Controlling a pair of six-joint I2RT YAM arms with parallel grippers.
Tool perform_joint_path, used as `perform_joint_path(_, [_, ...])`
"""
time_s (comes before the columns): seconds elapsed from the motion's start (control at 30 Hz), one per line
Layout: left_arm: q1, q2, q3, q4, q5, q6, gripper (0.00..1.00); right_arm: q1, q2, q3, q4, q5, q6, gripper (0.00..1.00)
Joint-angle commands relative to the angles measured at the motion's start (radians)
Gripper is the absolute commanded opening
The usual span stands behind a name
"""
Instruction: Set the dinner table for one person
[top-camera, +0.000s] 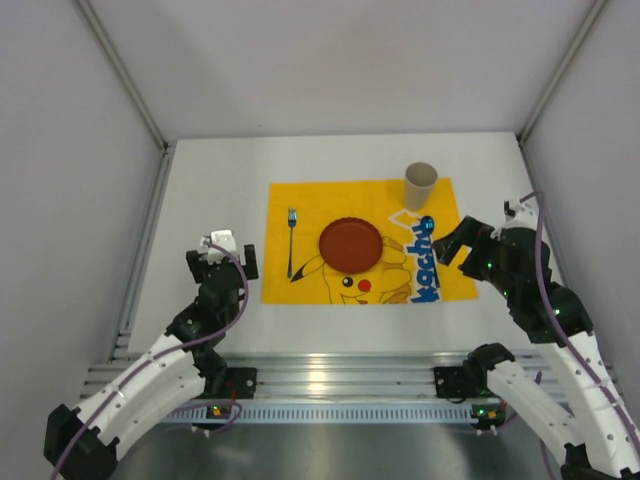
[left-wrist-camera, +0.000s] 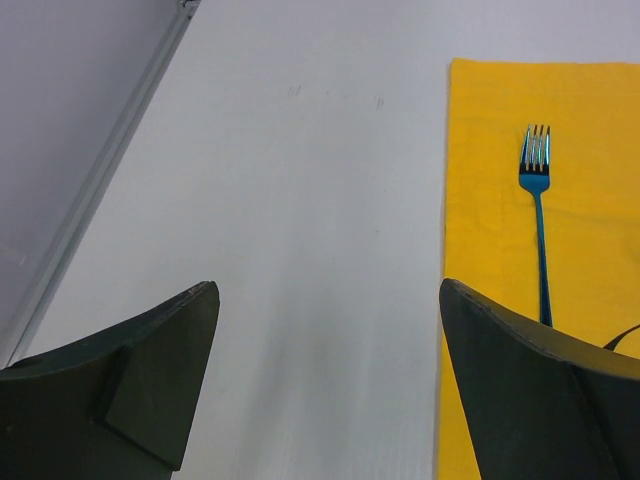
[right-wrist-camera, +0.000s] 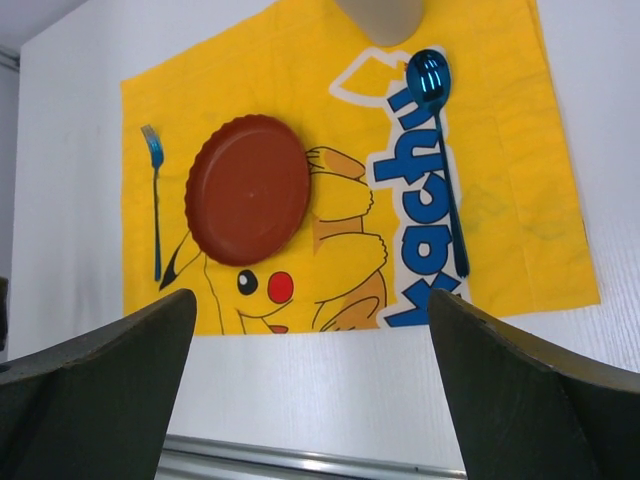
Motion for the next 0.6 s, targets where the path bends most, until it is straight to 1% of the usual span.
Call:
perform_joint_path(0.0, [0.005, -0.007, -0.033, 0.174, 0.025, 0.09, 0.97, -0.005, -0.005, 0.038, -0.035, 0.044, 0.013, 1.0])
perform_joint_path(0.2, [0.005, 0.019, -0.07, 0.207, 0.046, 0.069, 0.97, -0.005, 0.02, 0.054, -0.047, 0.058, 0.013, 1.0])
perform_joint_path(0.37, [0.003, 0.035, -0.073, 0.208, 0.078, 0.046, 0.97, -0.005, 0.075, 0.09, -0.046, 0.058, 0.012, 1.0])
perform_joint_path(0.47, [0.003, 0.024, -0.074, 0.207, 0.222, 0.033, 0.98, -0.005, 0.095, 0.097, -0.044, 0.055, 0.005, 1.0])
perform_joint_path(0.5, [0.005, 0.018, -0.071, 0.202, 0.291, 0.017, 0.98, -0.005, 0.099, 0.097, -0.041, 0.05, 0.005, 1.0])
perform_joint_path(0.53, [0.009, 0.013, -0.068, 0.202, 0.422, 0.009, 0.98, -0.005, 0.104, 0.095, -0.038, 0.043, 0.002, 1.0])
perform_joint_path(0.57, [0.011, 0.019, -0.065, 0.202, 0.471, -0.003, 0.98, -0.005, 0.105, 0.094, -0.035, 0.041, 0.001, 1.0])
